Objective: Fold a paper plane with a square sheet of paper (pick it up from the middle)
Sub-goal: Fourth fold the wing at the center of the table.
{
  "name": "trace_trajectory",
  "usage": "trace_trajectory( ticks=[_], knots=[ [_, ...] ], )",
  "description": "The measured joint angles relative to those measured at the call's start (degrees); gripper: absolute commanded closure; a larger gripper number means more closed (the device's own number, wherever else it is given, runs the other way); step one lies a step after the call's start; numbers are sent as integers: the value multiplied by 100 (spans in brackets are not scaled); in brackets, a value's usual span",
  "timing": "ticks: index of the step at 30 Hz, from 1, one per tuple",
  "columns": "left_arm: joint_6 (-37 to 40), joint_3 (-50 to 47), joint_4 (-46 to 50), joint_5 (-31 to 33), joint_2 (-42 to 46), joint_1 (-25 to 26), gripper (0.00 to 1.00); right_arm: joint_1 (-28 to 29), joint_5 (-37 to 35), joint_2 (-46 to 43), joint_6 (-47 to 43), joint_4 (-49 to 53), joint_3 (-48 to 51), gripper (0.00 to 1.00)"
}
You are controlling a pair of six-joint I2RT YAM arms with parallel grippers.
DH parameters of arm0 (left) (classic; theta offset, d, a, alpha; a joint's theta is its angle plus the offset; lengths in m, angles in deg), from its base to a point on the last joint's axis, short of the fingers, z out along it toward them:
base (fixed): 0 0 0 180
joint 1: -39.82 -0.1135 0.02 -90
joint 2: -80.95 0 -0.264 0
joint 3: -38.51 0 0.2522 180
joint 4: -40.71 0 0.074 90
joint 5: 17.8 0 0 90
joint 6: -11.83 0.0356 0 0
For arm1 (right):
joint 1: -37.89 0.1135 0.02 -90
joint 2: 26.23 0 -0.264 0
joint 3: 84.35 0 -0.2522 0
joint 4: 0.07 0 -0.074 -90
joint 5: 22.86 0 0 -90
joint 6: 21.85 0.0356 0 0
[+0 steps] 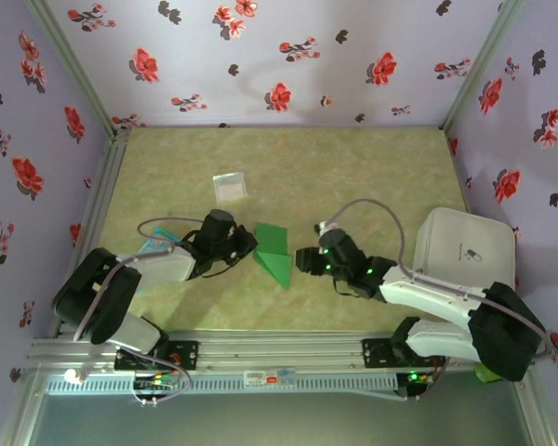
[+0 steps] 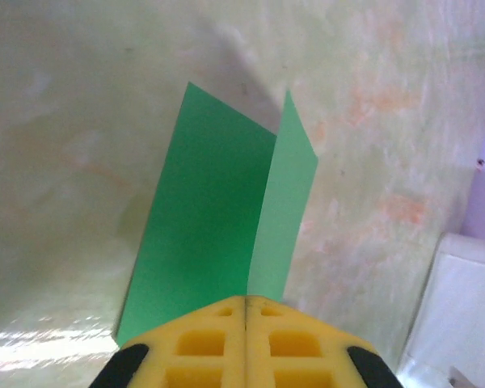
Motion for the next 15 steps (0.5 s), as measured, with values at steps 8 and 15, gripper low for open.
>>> trace_trajectory(
  ticks=[8,15],
  knots=[
    [-518,-234,481,1169,940,352,100,1873,-1869,1443,-1519,-586,-387,58],
    [-592,-234,713,1486,1189,352,100,2100,-2356,2124,-2247,-1167,-566,58]
  ],
)
